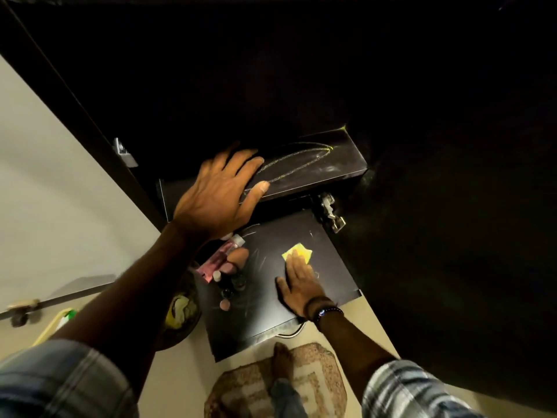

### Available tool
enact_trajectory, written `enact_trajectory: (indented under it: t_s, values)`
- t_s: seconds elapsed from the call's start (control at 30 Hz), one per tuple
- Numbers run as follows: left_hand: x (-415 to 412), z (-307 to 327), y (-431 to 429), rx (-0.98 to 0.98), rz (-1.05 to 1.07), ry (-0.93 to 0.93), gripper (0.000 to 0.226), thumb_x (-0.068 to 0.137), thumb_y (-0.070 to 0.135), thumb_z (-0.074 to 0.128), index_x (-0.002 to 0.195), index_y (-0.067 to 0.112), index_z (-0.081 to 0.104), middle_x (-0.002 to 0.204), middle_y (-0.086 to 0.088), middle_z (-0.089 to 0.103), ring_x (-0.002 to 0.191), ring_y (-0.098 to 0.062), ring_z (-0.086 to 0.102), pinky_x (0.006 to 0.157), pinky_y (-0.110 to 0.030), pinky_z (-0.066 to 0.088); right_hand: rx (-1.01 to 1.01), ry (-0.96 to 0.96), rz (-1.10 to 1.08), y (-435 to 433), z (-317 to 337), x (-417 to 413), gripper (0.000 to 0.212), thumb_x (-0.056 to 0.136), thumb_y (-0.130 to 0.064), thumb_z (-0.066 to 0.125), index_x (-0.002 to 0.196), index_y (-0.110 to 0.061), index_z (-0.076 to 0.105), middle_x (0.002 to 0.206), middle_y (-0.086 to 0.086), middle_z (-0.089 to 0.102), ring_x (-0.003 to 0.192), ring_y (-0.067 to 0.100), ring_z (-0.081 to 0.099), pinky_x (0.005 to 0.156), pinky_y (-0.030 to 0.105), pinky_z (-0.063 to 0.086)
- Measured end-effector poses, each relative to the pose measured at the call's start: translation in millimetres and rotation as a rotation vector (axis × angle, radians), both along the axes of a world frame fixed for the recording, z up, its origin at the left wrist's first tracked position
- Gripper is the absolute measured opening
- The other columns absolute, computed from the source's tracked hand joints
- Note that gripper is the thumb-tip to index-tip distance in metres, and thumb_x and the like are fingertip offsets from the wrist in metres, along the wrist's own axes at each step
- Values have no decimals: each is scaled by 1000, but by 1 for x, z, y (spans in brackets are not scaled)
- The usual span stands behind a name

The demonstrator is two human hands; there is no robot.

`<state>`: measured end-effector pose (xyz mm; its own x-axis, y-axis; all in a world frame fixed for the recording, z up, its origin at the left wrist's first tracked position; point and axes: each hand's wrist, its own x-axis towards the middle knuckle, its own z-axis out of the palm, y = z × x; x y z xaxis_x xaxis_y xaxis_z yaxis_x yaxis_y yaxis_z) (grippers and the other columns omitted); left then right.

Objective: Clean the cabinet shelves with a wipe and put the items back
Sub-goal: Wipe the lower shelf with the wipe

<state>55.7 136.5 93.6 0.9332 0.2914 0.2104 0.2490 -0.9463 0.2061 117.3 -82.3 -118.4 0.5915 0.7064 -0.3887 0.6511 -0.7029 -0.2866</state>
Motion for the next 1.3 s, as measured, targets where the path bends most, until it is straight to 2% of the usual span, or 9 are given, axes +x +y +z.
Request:
enact_trajectory:
  t_s: [0.2,0.3,0.4,0.53,0.67,0.8,0.9,1.07,1.3]
  values:
    - [-1,-1,-3,-19,8,-26,51,95,47,32,137,19,39,145,1,38,135,-22,30,108,-43,30,29,20,137,-97,-8,-63,67,95,-52,27,151,-19,12,157,0,2,147,21,13,119,40,22]
    - [0,1,-4,-13,-4,-42,51,95,47,33,137,18,40,144,0,39,134,-23,31,107,-43,31,-44,-31,-68,-118,0,-23,83,86,-68,1,151,-17,10,159,2,4,148,21,9,120,31,8]
    - [1,1,-2,-15,-1,-38,52,95,47,32,137,17,40,144,-3,40,134,-24,32,106,-44,32,-18,-72,-225,-76,8,24,93,81,-74,5,150,-11,7,159,12,3,148,25,3,121,34,3]
    - [-1,-2,-2,-7,16,-42,51,95,47,31,136,17,41,142,-2,42,131,-23,36,105,-41,33,-19,-4,-42,-33,0,0,75,95,-54,27,151,-11,3,159,10,-3,148,26,-2,120,36,0]
    - [-2,-2,-1,2,16,-67,52,95,47,33,135,16,43,140,-3,45,130,-23,39,103,-41,36,-5,43,190,-70,10,-38,77,88,-63,5,151,-19,1,154,-3,-13,147,18,-6,122,35,2]
    - [-2,1,-5,-10,14,-93,52,95,48,34,134,15,44,139,-3,47,129,-23,40,102,-41,38,-64,-49,10,-61,18,27,82,88,-66,15,151,-13,5,156,0,-9,147,17,-4,115,24,-9]
    - [-3,0,-3,-3,25,-128,53,94,48,34,132,13,47,136,-4,49,128,-23,42,101,-40,38,-105,-78,-49,4,16,84,78,95,-54,31,150,-5,5,159,15,-7,147,24,-8,116,27,-10]
    - [-1,-6,4,7,64,-126,52,94,47,35,131,13,48,132,-4,53,121,-22,48,97,-38,39,-109,-35,-38,94,14,108,75,95,-54,31,148,-4,17,158,17,9,147,28,3,119,35,-2]
    - [-4,-6,0,-15,51,-127,53,95,49,32,133,16,45,136,-1,49,128,-20,41,102,-36,34,-83,42,222,-7,16,49,84,84,-72,13,151,-20,12,160,3,10,147,22,10,120,29,5]
